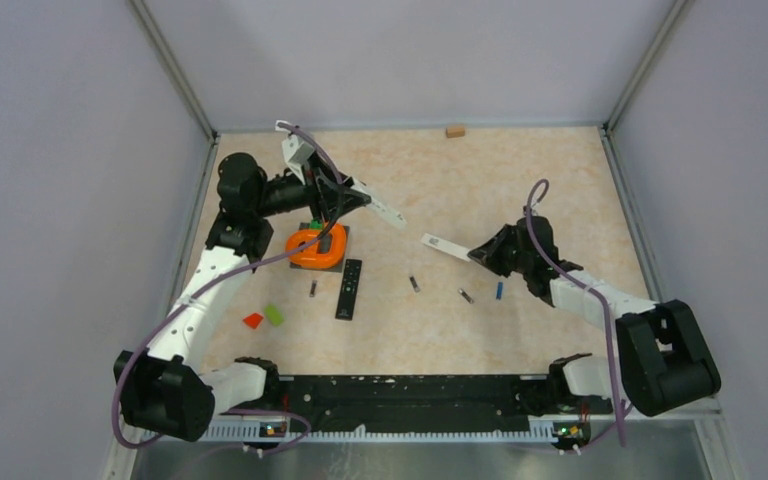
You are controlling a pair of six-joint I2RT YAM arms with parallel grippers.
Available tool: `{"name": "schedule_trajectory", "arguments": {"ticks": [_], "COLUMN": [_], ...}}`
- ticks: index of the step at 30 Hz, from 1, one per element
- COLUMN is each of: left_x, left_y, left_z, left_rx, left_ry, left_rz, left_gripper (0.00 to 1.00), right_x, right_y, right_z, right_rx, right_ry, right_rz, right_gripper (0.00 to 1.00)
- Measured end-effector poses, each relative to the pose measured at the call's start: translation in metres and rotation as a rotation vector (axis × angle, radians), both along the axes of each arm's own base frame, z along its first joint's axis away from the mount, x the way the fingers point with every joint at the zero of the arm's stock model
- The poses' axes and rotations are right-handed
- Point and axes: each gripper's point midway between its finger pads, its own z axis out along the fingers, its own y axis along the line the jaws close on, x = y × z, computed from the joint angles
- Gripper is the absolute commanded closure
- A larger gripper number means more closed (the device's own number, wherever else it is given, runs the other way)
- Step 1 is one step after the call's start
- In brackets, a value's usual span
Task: Load the batteries into the remote control
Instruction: Place the battery cover at the center of the board, then adjust the remote control.
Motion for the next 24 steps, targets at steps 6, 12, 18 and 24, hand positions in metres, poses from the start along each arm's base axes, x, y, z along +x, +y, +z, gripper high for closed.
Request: {"name": "schedule_trajectory", "arguments": {"ticks": [6, 12, 18, 24], "left_x": [-0.005, -0.004, -0.005, -0.02], "left_y": [-0.002, -0.005, -0.011, -0.016], "left_z": [0.009, 0.014, 0.016, 0.02], "left_rx": [-0.027, -0.051, -0.08, -0.102], "left_ry": [-0.014, -0.014, 0.019, 0.094], "left_rz": [-0.027, -0.055, -0.108, -0.205], "left_gripper": [1.0, 1.0, 1.0, 1.0], "right_x": [-0.005, 0.002, -0.006, -0.042], "right_y": [-0.021, -0.012, 0.044, 0.103], "right_z": [-0.018, 0.03, 0.126, 0.201], "right_rx": [-0.1, -0.111, 0.061, 0.029], "right_ry": [0.047, -0.107, -0.45, -0.782], "right_rz": [0.0, 0.099, 0.406, 0.722], "right_gripper": [0.15, 0.14, 0.12, 0.13]}}
